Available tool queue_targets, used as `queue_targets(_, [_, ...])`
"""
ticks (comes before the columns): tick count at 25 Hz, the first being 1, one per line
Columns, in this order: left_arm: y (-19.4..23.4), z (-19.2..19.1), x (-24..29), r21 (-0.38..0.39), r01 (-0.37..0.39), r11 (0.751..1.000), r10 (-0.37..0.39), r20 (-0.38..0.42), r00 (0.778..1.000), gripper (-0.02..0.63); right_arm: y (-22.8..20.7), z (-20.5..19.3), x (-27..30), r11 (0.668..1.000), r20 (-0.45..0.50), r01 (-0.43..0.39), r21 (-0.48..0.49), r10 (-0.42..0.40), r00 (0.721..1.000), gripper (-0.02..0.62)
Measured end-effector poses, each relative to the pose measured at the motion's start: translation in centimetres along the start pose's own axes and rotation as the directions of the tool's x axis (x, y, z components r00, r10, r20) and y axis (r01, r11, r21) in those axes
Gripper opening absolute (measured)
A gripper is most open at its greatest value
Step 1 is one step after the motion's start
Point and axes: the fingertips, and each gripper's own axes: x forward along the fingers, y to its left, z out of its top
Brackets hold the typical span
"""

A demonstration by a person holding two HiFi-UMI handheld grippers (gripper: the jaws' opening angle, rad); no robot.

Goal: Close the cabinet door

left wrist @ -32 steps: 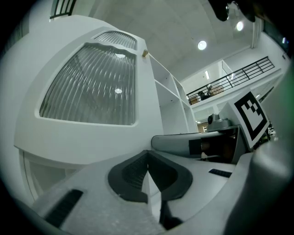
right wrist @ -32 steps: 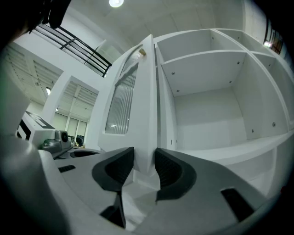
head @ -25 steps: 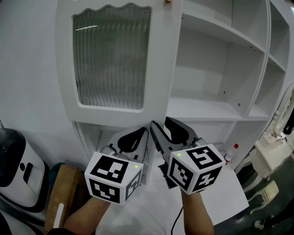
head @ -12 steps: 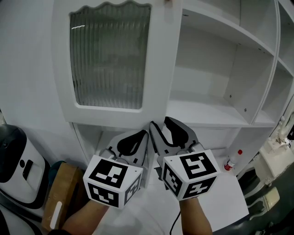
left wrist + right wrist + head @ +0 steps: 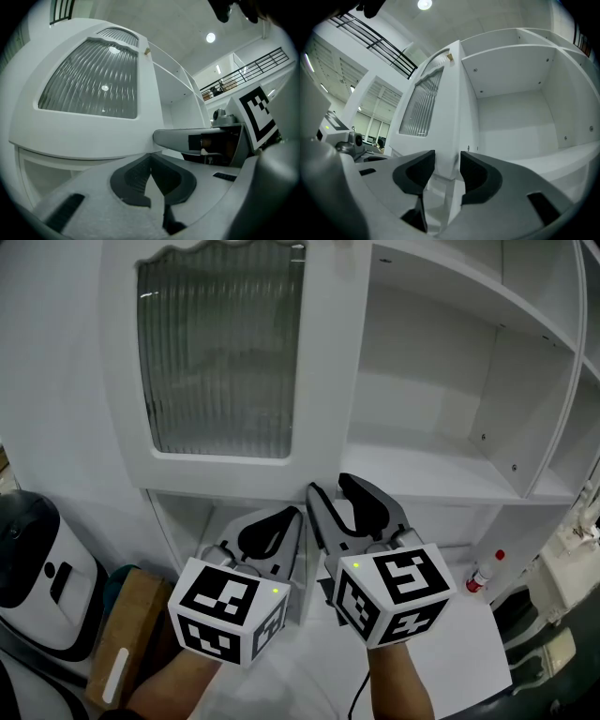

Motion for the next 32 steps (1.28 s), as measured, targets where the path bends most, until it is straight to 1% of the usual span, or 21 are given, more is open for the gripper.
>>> queue_targets(5, [0.3, 0.0, 0.4, 0.000, -0.002, 1.000, 0.002, -0.001, 1.000, 0.012, 0.0, 0.0, 0.1, 1.000, 0.007, -0.015, 0.009, 0.015, 1.000, 0.175])
queue_targets(8, [0.2, 0.1, 0.5, -0.005, 0.001, 1.000, -0.001, 0.001, 1.000, 0.012, -0.1, 0.0, 0.1, 1.000, 0.009, -0.007, 0.004, 0.007, 1.000, 0.175])
queue_targets(11, [0.1, 0.2, 0.2, -0.009, 0.002, 1.000, -0.002, 0.001, 1.000, 0.012, -0.1, 0.0, 0.0, 0.999, 0.000, 0.020, -0.027, -0.020, 1.000, 0.173])
queue_targets(14, [0.2, 0.3, -0.5, -0.008, 0.000, 1.000, 0.000, 0.001, 1.000, 0.012, 0.1, 0.1, -0.3, 0.994, -0.010, 0.068, -0.081, -0.069, 0.998, 0.172])
queue_targets(17, [0.3, 0.3, -1.3, -0.017, 0.004, 1.000, -0.004, -0.001, 1.000, 0.012, 0.3, 0.1, -0.6, 0.987, -0.012, 0.114, -0.111, -0.117, 0.993, 0.143])
queue_targets(22, [0.5, 0.7, -2.9, -0.025, 0.012, 1.000, -0.012, 0.004, 1.000, 0.012, 1.2, 0.3, -1.7, 0.980, -0.020, 0.154, -0.124, -0.157, 0.987, 0.123])
queue_targets(32, [1.1, 0.8, -6.3, -0.039, 0.031, 0.999, -0.031, -0.011, 0.999, 0.012, 4.9, 0.5, -3.5, 0.976, -0.039, 0.181, -0.119, -0.186, 0.982, 0.095])
